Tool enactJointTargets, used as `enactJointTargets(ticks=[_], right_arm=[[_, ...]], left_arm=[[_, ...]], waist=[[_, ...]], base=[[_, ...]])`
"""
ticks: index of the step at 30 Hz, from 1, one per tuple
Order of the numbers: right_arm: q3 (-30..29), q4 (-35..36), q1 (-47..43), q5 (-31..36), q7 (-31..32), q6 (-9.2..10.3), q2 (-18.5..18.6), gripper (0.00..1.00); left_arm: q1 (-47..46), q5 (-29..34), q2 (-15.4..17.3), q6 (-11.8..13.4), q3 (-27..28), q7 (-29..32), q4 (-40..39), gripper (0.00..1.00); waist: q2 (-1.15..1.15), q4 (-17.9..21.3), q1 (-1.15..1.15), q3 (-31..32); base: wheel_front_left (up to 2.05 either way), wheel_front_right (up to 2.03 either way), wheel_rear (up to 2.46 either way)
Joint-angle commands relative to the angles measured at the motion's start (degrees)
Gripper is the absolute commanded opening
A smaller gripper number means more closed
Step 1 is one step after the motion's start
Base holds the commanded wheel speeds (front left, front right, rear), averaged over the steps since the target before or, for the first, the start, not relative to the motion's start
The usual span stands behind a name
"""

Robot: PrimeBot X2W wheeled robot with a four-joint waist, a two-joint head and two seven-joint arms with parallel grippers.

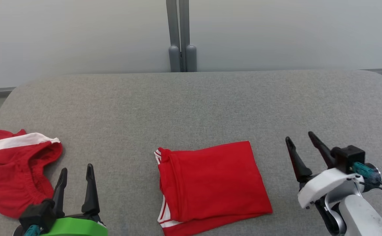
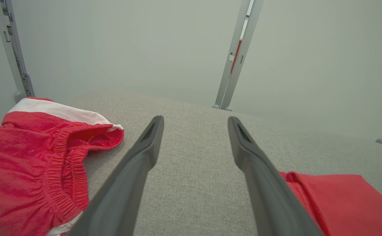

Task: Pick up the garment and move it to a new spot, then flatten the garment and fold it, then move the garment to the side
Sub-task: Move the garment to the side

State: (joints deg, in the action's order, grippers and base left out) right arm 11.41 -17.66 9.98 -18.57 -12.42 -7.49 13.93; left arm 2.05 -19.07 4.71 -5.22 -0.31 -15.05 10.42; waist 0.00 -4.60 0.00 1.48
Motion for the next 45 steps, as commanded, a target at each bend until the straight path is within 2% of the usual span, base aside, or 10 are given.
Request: enactJointTargets(ticks=[1, 11, 18, 23, 24, 25, 26, 27, 37, 45], right_arm=[[1.0, -1.89, 1.78, -0.82, 2.42, 0.0, 0.04, 1.0], [7.7, -16.14, 11.9, -7.73, 17.41, 0.01, -1.63, 1.0], [5.39, -27.35, 15.96, -12.82, 28.95, -0.01, -4.33, 1.0], [5.89, -29.85, 16.26, -15.95, 33.46, -0.01, -5.65, 1.0], [6.31, -29.76, 16.25, -16.43, 33.59, -0.01, -5.69, 0.91], [6.67, -29.53, 16.25, -16.72, 33.22, -0.01, -5.61, 0.43], [7.19, -29.07, 16.25, -17.15, 32.71, -0.01, -5.66, 0.12], [7.46, -28.7, 16.25, -17.37, 32.01, -0.01, -5.54, 0.0], [10.98, -25.34, 18.92, -18.38, 23.03, 0.01, -2.09, 0.0], [12.57, -24.15, 20.36, -18.92, 19.5, 0.01, 1.37, 0.0]], left_arm=[[-0.61, 0.28, -0.13, -0.37, 0.07, -0.15, 0.22, 1.0], [-2.66, 0.97, -0.67, -1.34, -1.87, -0.15, 2.03, 1.0], [-4.45, 0.98, -0.85, -1.78, -2.49, -0.15, 2.88, 1.0], [-4.83, 1.0, -0.96, -1.9, -2.44, -0.16, 3.36, 1.0], [-4.88, 1.04, -1.0, -1.91, -2.35, -0.16, 3.41, 1.0], [-4.92, 1.06, -1.02, -1.93, -2.28, -0.16, 3.5, 1.0], [-5.01, 1.07, -1.04, -1.96, -2.21, -0.16, 3.62, 1.0], [-5.15, 1.08, -1.05, -1.99, -2.21, -0.16, 3.69, 1.0], [-5.79, 0.62, -1.19, -2.21, -3.27, -0.16, 4.28, 1.0], [-7.75, 0.23, -1.37, -2.24, -6.81, -0.16, 3.8, 1.0]], waist=[[0.0, -0.67, 0.0, -0.11], [0.0, -5.77, 0.0, -1.78], [0.0, -8.44, 0.0, -3.5], [0.0, -8.8, 0.0, -3.8], [0.0, -8.72, 0.0, -3.81], [0.0, -8.6, 0.0, -3.8], [0.0, -8.3, 0.0, -3.77], [0.0, -8.08, 0.0, -3.76], [0.0, -1.8, 0.0, -2.5], [0.0, 7.93, 0.0, -2.69]], base=[[0.0, 0.0, 0.0], [0.0, 0.0, 0.0], [0.0, 0.0, 0.0], [0.0, 0.0, 0.0], [0.0, 0.0, 0.0], [0.0, 0.0, 0.0], [0.0, 0.0, 0.0], [0.0, 0.0, 0.0], [0.0, 0.0, 0.0], [0.0, 0.0, 0.0]])
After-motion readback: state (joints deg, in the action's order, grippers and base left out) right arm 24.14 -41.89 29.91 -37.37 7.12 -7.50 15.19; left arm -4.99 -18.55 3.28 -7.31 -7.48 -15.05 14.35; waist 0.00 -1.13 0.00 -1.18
